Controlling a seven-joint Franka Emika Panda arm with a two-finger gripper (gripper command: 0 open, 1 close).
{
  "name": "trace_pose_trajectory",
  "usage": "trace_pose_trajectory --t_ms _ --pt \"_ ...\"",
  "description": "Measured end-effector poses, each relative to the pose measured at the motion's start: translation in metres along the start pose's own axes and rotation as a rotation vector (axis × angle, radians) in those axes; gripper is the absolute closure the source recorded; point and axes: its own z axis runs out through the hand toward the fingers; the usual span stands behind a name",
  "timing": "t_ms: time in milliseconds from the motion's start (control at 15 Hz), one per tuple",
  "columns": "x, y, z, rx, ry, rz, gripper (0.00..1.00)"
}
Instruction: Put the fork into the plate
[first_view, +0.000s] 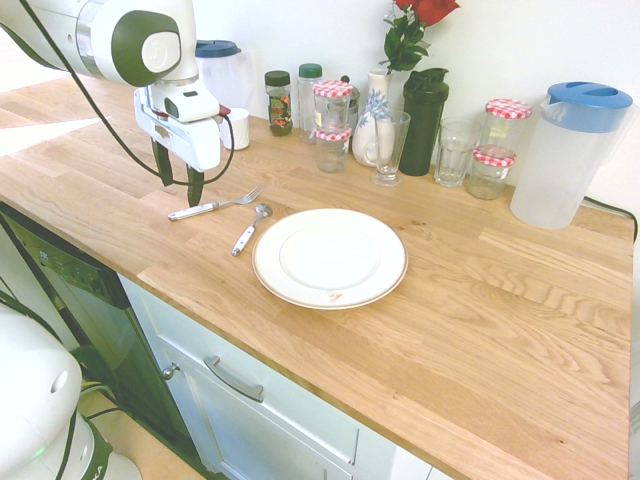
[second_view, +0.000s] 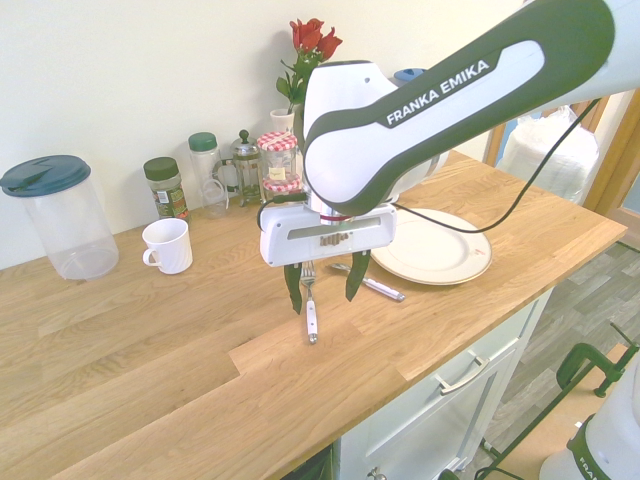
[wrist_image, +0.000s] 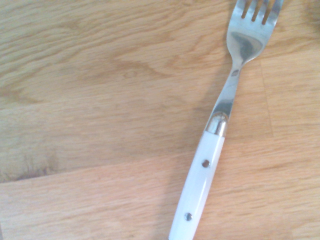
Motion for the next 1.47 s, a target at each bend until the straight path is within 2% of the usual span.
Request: trace_pose_trajectory --t_ms 600,867,1467 --pt "0.014 -0.021 0.031 0.009 0.044 0.093 1.00" --pt "0.014 -0.022 0.034 0.006 0.077 0.110 1.00" --pt "0.015 -0.032 0.046 -0.006 0.064 0.119 1.00"
